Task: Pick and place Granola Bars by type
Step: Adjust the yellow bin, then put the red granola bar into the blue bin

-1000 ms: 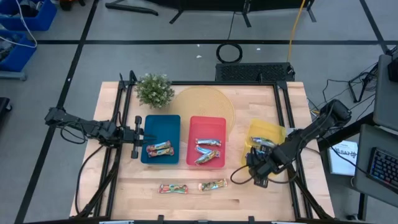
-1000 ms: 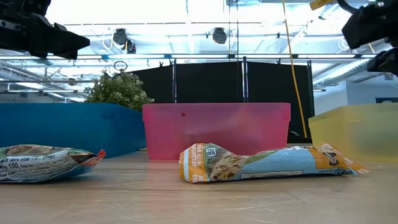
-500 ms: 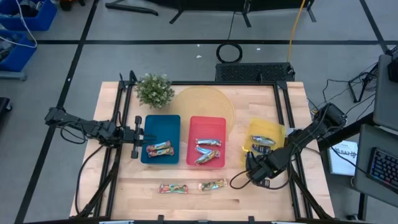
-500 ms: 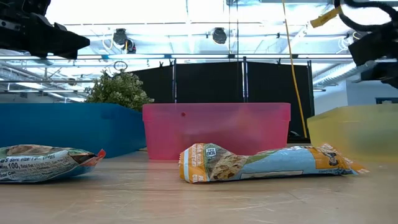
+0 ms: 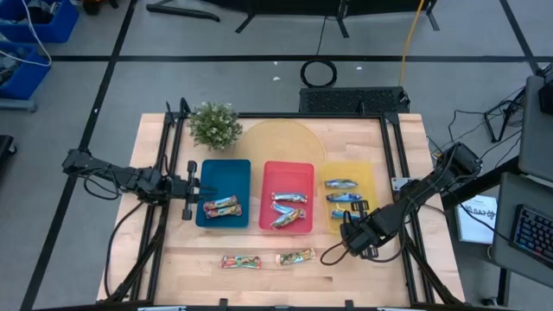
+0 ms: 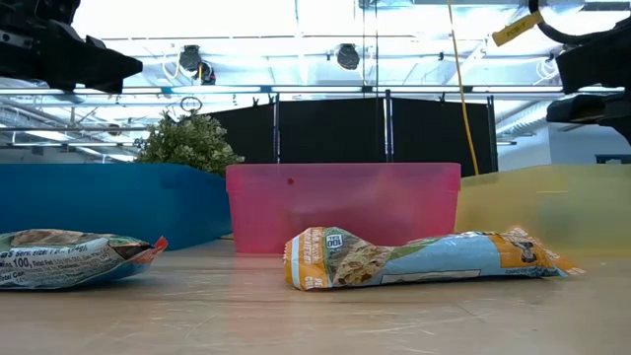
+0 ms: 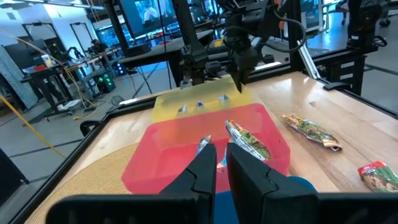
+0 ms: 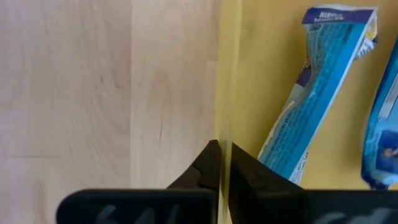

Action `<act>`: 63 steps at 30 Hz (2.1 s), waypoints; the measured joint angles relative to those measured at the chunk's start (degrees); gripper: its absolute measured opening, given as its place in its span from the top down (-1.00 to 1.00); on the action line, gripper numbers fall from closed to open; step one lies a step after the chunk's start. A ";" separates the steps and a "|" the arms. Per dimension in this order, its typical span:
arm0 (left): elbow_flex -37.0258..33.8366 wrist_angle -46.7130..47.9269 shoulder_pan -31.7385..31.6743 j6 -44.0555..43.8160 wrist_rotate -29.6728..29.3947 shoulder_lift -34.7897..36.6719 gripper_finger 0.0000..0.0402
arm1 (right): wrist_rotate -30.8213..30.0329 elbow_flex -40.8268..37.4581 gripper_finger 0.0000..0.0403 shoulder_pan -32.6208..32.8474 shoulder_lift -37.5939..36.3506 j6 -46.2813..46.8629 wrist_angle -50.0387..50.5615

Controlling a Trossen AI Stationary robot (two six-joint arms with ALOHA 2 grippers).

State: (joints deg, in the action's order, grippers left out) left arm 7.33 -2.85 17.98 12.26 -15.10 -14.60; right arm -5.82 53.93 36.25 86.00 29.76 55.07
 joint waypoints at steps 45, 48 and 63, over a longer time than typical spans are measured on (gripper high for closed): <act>0.00 0.07 0.00 0.57 -0.01 0.01 0.77 | -40.52 -10.21 0.93 3.21 -37.12 -14.20 -29.14; 0.00 0.04 0.00 0.99 -0.01 0.01 0.77 | -38.21 -17.04 0.96 1.06 -44.06 -24.93 -41.83; 0.00 -0.35 0.00 0.53 -0.36 -0.01 0.77 | -19.72 -39.11 1.00 -15.52 -65.90 -39.40 -64.78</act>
State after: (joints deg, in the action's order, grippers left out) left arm 7.33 -3.20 17.98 12.79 -15.46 -14.61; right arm -25.55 14.82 20.73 20.10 -9.64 -9.72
